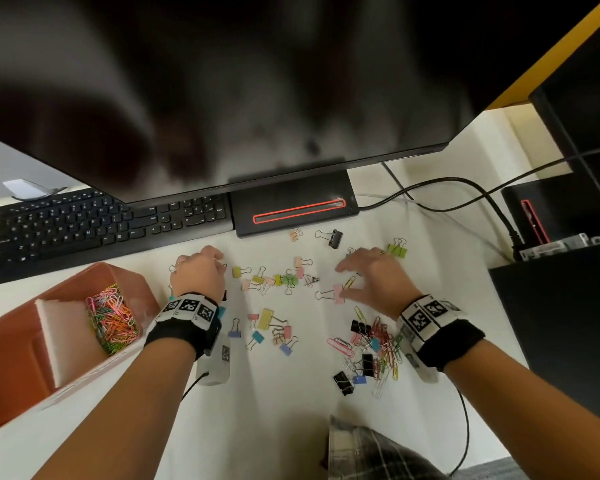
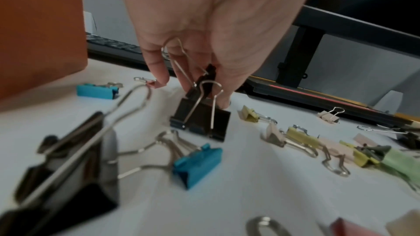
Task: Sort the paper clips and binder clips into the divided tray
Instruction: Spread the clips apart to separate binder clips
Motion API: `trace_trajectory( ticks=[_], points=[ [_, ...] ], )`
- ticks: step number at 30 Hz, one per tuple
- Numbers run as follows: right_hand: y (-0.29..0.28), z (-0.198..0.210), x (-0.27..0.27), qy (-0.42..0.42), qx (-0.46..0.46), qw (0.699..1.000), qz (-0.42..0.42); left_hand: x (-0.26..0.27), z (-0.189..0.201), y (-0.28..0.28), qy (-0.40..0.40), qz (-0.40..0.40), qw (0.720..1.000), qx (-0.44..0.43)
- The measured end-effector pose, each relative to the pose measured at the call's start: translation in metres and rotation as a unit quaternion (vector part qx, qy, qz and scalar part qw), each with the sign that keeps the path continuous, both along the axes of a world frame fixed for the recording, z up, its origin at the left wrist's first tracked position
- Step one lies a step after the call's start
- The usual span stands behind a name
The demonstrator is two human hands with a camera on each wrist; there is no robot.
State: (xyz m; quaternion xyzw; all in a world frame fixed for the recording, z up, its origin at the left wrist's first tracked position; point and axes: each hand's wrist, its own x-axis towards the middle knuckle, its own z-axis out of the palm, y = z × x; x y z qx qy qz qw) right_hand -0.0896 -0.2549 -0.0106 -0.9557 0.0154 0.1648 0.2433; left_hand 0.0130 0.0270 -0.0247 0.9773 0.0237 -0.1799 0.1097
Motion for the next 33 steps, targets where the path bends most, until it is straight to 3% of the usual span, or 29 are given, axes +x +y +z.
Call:
trace_trajectory(
  ticks=[4, 8, 11, 15, 18, 21, 25, 33],
  points=[
    [0.021, -0.004, -0.003, 0.045, -0.053, 0.994, 0.081, -0.004, 0.011, -0.004, -0.064, -0.032, 0.996, -0.05],
    [0.01, 0.001, -0.005, 0.015, 0.006, 1.0, 0.025, -0.011, 0.038, -0.015, -0.124, -0.107, 0.97, -0.177],
    [-0.021, 0.006, -0.012, -0.017, 0.034, 0.997, -0.073, -0.031, 0.053, -0.033, -0.084, -0.184, 0.946, -0.254],
    [-0.065, 0.011, -0.025, 0.02, -0.001, 0.986, -0.167, -0.068, 0.042, -0.059, 0.051, -0.255, 0.931, -0.257],
    [-0.072, 0.01, -0.029, -0.003, -0.021, 0.987, -0.159, -0.087, 0.03, -0.076, 0.158, -0.236, 0.936, -0.21],
    [-0.065, 0.003, -0.02, -0.007, 0.039, 0.993, -0.113, -0.093, 0.021, -0.086, 0.187, -0.208, 0.942, -0.183],
    [-0.054, -0.007, -0.005, 0.056, 0.01, 0.997, -0.042, -0.089, 0.014, -0.089, 0.187, -0.164, 0.951, -0.184],
    [-0.056, -0.007, -0.008, 0.067, 0.009, 0.997, -0.049, -0.082, 0.01, -0.099, 0.104, -0.041, 0.97, -0.214]
  ],
)
